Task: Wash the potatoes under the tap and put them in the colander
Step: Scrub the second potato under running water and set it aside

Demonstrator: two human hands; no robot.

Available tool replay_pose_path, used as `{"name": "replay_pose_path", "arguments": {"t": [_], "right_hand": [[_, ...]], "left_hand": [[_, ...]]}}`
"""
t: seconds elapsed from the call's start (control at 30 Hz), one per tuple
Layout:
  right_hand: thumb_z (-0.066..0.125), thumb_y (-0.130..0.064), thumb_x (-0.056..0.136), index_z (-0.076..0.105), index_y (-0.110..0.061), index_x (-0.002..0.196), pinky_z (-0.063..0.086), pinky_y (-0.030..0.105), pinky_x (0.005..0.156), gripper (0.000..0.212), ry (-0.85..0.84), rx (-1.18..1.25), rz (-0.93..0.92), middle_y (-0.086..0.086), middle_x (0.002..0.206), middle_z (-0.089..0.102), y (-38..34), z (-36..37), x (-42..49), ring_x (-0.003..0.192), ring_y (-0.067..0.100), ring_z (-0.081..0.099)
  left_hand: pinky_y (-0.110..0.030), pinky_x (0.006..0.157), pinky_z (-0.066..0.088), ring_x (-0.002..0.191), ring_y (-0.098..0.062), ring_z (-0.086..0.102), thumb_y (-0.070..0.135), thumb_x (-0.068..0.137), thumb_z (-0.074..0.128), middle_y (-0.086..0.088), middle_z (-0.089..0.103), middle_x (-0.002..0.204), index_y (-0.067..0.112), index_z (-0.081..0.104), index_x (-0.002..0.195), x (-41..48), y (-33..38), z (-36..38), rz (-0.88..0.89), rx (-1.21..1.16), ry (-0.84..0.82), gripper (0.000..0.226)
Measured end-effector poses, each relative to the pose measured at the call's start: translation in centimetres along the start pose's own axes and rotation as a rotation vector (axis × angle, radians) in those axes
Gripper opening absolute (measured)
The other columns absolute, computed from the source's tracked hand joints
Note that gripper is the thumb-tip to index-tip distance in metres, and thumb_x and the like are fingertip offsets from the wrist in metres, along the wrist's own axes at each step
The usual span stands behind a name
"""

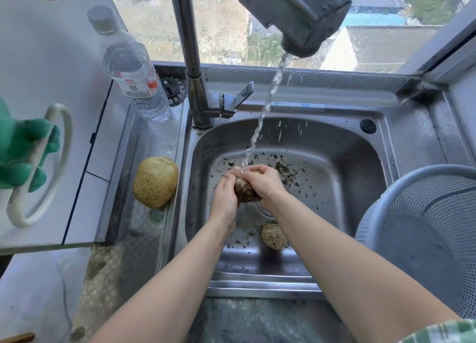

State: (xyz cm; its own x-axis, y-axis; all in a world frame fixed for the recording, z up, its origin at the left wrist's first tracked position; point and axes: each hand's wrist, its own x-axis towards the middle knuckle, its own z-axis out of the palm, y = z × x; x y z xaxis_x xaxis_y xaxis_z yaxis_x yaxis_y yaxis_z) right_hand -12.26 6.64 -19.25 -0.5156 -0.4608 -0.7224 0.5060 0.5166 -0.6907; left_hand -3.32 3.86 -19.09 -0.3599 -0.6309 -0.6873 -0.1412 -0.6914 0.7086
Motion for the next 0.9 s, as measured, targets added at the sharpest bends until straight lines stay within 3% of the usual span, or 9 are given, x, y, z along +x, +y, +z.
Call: {"name": "replay_pose_path", "arguments": {"t": [0.13, 0.33, 0.4, 0.5, 0.63, 0.7, 0.83, 0.9], "right_hand": [[0.074, -0.001, 0.078, 0.059, -0.013, 0.118, 0.055, 0.048, 0.093, 0.044, -0.299, -0.052, 0.108, 0.016, 0.112, 0.065, -0.7, -1.3, -0.1, 0.108, 0.033, 0.064], [0.084, -0.016, 0.073, 0.061, -0.018, 0.092, 0.06, 0.047, 0.08, 0.03, -0.006, 0.012, -0.021, 0.011, 0.097, 0.068, -0.2, 0.1, -0.2, 0.088, 0.023, 0.067], [0.078, -0.009, 0.078, 0.063, -0.017, 0.099, 0.06, 0.043, 0.076, 0.027, -0.138, 0.036, 0.06, 0.013, 0.103, 0.067, -0.6, -0.5, -0.2, 0.093, 0.026, 0.065], [0.076, -0.003, 0.075, 0.063, -0.016, 0.115, 0.057, 0.038, 0.071, 0.043, -0.33, 0.056, 0.131, 0.016, 0.112, 0.065, -0.6, -1.7, 0.1, 0.102, 0.03, 0.064], [0.082, -0.012, 0.074, 0.062, -0.016, 0.098, 0.06, 0.046, 0.079, 0.032, -0.059, 0.042, 0.045, 0.012, 0.102, 0.067, -0.4, -0.4, -0.2, 0.093, 0.026, 0.066], [0.081, -0.014, 0.077, 0.063, -0.012, 0.1, 0.06, 0.045, 0.076, 0.029, -0.006, 0.046, 0.031, 0.011, 0.098, 0.068, -0.4, -0.1, 0.0, 0.088, 0.024, 0.066], [0.074, -0.005, 0.08, 0.063, -0.013, 0.119, 0.058, 0.04, 0.076, 0.041, -0.295, 0.03, 0.154, 0.017, 0.116, 0.064, -1.0, -1.6, 0.1, 0.106, 0.031, 0.064], [0.077, -0.008, 0.078, 0.063, -0.013, 0.113, 0.058, 0.04, 0.079, 0.038, -0.298, 0.007, 0.123, 0.015, 0.113, 0.066, -0.8, -1.7, 0.1, 0.103, 0.03, 0.065]], "left_hand": [[-0.047, 0.101, 0.051, 0.115, -0.032, 0.061, 0.027, 0.107, 0.035, -0.019, 0.063, 0.124, 0.014, 0.061, 0.121, 0.8, 0.2, -1.1, 0.023, 0.018, 0.032, 0.033], [-0.047, 0.098, 0.053, 0.114, -0.03, 0.063, 0.028, 0.107, 0.034, -0.017, 0.064, 0.123, 0.014, 0.06, 0.126, 0.6, 0.3, -0.3, 0.054, 0.055, -0.028, 0.035], [-0.044, 0.094, 0.055, 0.111, -0.029, 0.062, 0.026, 0.107, 0.032, -0.017, 0.062, 0.122, 0.014, 0.06, 0.124, 0.8, 0.3, -0.7, 0.062, 0.044, -0.003, 0.034], [-0.039, 0.088, 0.055, 0.105, -0.025, 0.062, 0.024, 0.108, 0.031, -0.017, 0.063, 0.119, 0.017, 0.063, 0.114, 1.1, 0.7, -1.2, 0.083, 0.058, -0.007, 0.033], [-0.047, 0.102, 0.05, 0.115, -0.028, 0.061, 0.027, 0.107, 0.034, -0.015, 0.063, 0.122, 0.018, 0.062, 0.118, 0.5, 0.4, -0.4, 0.109, 0.117, -0.038, 0.032], [-0.049, 0.103, 0.049, 0.116, -0.029, 0.062, 0.028, 0.107, 0.035, -0.014, 0.065, 0.122, 0.019, 0.062, 0.118, 0.3, 0.3, -0.3, 0.116, 0.106, -0.034, 0.031], [-0.039, 0.087, 0.056, 0.105, -0.029, 0.062, 0.023, 0.108, 0.033, -0.016, 0.064, 0.115, 0.017, 0.064, 0.11, 0.9, 0.9, -0.9, 0.091, 0.039, 0.025, 0.032], [-0.034, 0.084, 0.054, 0.105, -0.026, 0.063, 0.023, 0.108, 0.033, -0.013, 0.066, 0.113, 0.02, 0.065, 0.104, 1.0, 0.9, -0.9, 0.097, 0.073, 0.01, 0.033]]}}
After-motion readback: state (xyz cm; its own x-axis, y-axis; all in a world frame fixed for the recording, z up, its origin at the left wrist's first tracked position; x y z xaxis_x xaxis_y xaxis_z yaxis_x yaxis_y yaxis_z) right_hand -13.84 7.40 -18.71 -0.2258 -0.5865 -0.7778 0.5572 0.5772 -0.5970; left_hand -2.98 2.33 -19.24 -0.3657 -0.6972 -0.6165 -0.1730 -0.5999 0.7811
